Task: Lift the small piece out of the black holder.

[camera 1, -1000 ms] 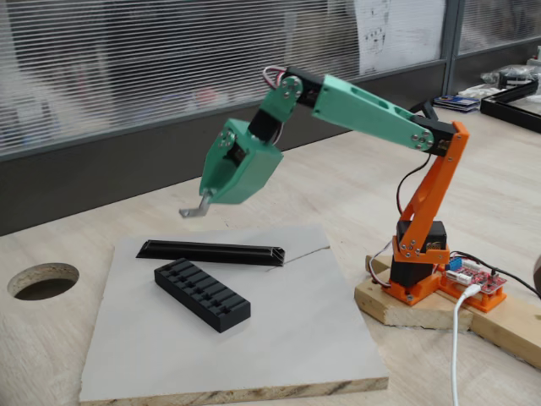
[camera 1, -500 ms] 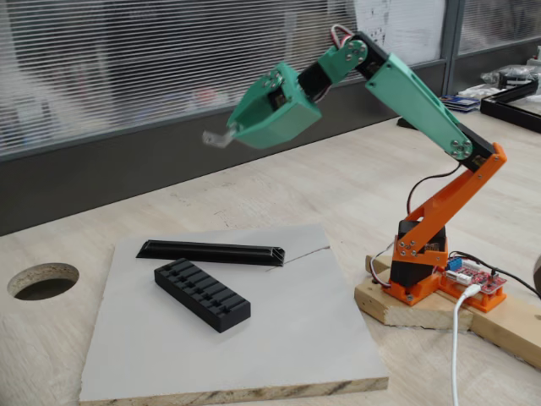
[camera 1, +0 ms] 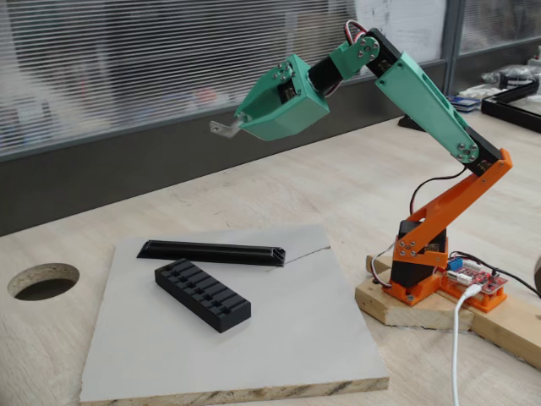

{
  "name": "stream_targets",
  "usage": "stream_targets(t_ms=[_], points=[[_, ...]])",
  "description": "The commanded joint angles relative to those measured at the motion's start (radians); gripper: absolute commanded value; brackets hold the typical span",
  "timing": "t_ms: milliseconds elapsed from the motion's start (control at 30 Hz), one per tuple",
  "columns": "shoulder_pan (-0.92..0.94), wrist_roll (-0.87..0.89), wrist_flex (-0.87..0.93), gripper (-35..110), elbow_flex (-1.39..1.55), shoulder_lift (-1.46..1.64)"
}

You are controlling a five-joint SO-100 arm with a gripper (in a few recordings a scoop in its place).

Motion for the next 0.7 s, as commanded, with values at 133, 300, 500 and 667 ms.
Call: stream_targets(t_ms=[133,300,500,667], points=[[0.014,0.006,0.015,9,-0.002,0.043],[0.012,0.002,0.015,9,0.000,0.043],[0.012,0.006,0.015,9,0.000,0.043],[0.002,0.006,0.015,9,0.000,0.035]])
